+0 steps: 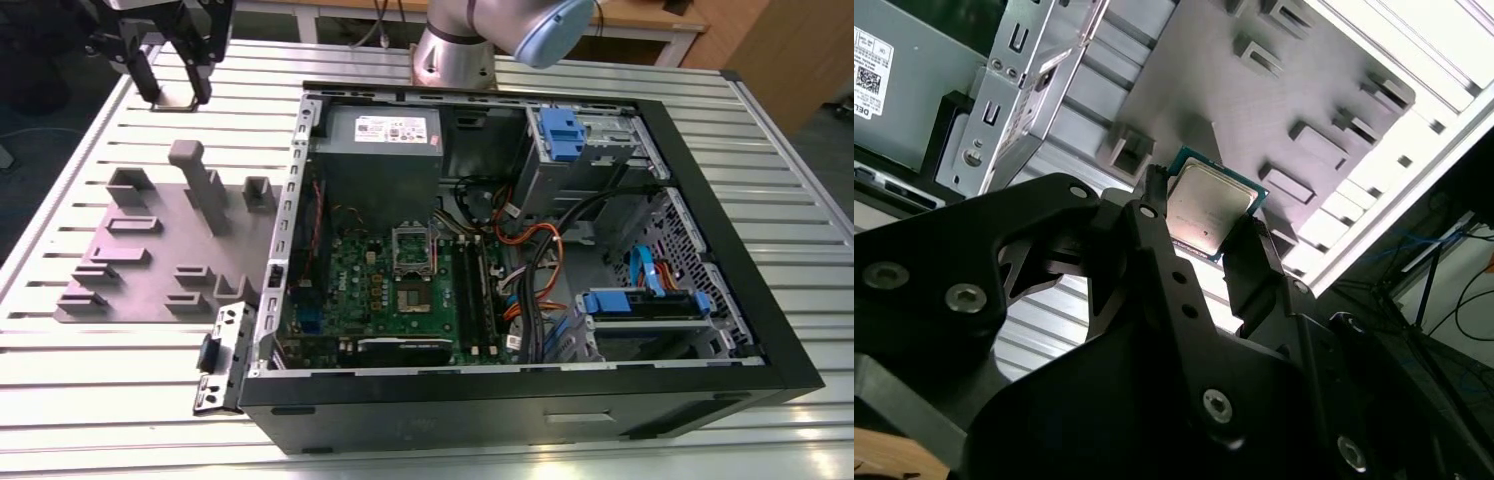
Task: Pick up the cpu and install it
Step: 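Pick up the cpu and move it towards the insertion slot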
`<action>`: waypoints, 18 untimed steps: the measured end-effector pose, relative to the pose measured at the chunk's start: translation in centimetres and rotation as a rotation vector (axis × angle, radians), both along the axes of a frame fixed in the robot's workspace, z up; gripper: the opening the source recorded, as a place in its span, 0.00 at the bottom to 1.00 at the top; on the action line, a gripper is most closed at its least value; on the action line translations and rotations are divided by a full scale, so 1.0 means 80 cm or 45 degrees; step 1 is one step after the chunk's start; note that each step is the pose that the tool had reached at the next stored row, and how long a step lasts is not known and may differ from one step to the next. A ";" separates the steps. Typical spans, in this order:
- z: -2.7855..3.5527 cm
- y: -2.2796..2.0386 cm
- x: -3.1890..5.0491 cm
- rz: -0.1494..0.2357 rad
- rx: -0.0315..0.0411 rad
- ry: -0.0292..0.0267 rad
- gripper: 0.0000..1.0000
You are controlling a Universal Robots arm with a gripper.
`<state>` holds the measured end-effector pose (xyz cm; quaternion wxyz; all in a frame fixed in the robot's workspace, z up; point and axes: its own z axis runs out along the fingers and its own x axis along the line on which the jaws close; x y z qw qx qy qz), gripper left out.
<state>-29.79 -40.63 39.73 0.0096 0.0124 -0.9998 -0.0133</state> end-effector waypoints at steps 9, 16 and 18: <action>0.0000 0.0000 0.005 0.000 0.0000 0.0000 0.47; 0.0000 0.0000 0.008 0.000 0.0000 0.0000 0.47; 0.0000 0.0000 0.009 0.000 0.0000 0.0000 0.47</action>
